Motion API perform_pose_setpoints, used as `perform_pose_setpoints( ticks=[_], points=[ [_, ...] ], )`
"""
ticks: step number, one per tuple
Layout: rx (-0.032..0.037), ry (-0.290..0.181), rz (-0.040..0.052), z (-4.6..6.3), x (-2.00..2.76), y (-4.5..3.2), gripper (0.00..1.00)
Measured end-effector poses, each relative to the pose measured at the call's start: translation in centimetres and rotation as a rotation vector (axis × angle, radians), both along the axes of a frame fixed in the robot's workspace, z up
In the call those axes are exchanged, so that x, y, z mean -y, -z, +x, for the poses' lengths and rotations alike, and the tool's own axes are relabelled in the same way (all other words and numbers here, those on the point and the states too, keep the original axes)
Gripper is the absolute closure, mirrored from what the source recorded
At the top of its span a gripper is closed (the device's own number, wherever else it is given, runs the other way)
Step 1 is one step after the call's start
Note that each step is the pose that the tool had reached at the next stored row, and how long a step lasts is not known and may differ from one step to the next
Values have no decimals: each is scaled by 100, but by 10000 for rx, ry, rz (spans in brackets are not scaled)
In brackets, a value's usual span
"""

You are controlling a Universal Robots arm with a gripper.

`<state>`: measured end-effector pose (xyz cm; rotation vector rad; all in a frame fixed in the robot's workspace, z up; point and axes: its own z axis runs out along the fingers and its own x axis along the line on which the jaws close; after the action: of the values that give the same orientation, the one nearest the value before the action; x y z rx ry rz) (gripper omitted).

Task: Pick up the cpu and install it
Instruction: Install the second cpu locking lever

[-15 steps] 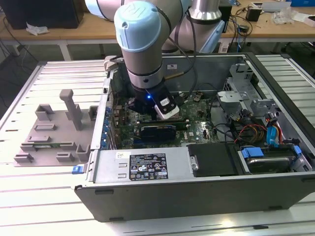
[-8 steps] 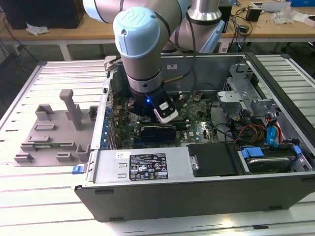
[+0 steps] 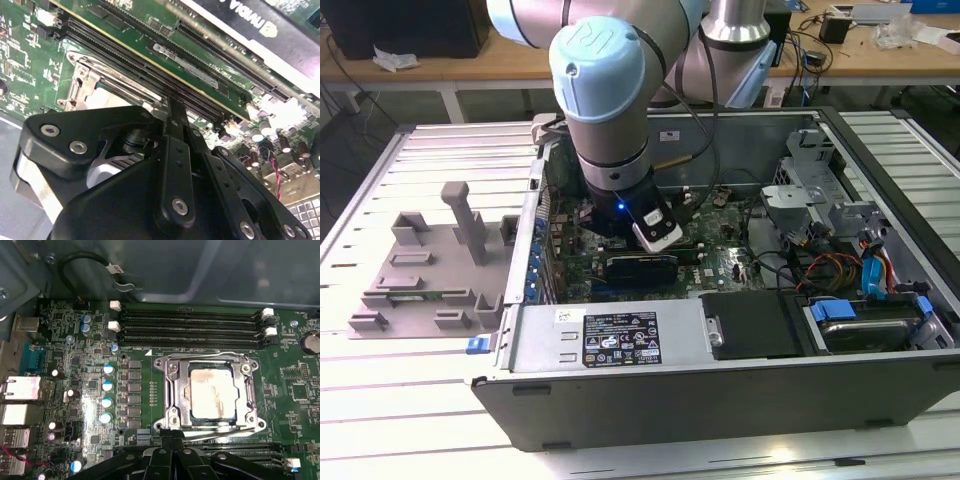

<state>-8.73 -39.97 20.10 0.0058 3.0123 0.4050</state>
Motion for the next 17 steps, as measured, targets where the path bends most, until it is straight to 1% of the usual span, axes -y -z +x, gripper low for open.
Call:
perform_pose_setpoints(
  ticks=[1,2,6,7,8,13,17],
  points=[
    [6,0,84,-1,0,8,89],
    [10,0,129,-3,0,14,89],
    [21,0,252,-22,-1,38,89],
    [28,-1,297,-30,-2,47,89],
    [31,-1,317,-35,-2,54,89],
    [28,-1,331,-46,-5,66,89],
    [29,0,330,-49,-36,69,89]
  ],
)
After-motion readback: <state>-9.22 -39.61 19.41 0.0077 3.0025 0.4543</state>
